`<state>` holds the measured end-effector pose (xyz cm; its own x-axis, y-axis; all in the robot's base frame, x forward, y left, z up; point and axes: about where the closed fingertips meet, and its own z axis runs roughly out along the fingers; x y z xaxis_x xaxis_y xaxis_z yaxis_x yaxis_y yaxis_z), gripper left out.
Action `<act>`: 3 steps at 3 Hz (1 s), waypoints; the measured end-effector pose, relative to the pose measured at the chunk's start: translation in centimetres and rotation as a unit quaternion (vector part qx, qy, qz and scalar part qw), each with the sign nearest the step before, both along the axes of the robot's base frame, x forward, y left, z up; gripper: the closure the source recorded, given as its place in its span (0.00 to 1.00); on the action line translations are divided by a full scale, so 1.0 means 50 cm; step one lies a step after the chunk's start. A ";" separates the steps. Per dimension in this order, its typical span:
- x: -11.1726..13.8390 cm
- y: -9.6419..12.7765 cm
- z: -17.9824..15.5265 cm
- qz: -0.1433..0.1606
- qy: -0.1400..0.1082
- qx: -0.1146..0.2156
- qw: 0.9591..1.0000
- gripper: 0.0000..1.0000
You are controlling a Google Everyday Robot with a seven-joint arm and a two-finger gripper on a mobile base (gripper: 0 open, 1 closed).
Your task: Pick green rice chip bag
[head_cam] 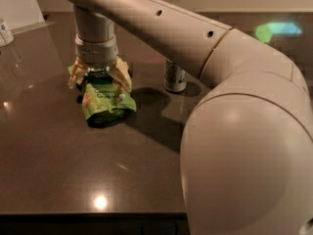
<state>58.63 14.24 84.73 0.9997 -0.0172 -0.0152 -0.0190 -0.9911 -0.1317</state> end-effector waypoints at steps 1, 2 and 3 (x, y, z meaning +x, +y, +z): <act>-0.005 -0.004 0.004 0.005 0.002 0.002 1.000 0.41; -0.021 -0.004 0.020 0.006 -0.004 0.005 1.000 0.65; -0.041 -0.004 0.058 -0.002 -0.014 0.013 1.000 0.88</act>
Offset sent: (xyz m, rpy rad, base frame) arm -0.0299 -0.0152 0.0238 -0.0293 0.0084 0.0202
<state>56.59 14.06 87.64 0.9997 -0.0208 0.0128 -0.0185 -0.9873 -0.1576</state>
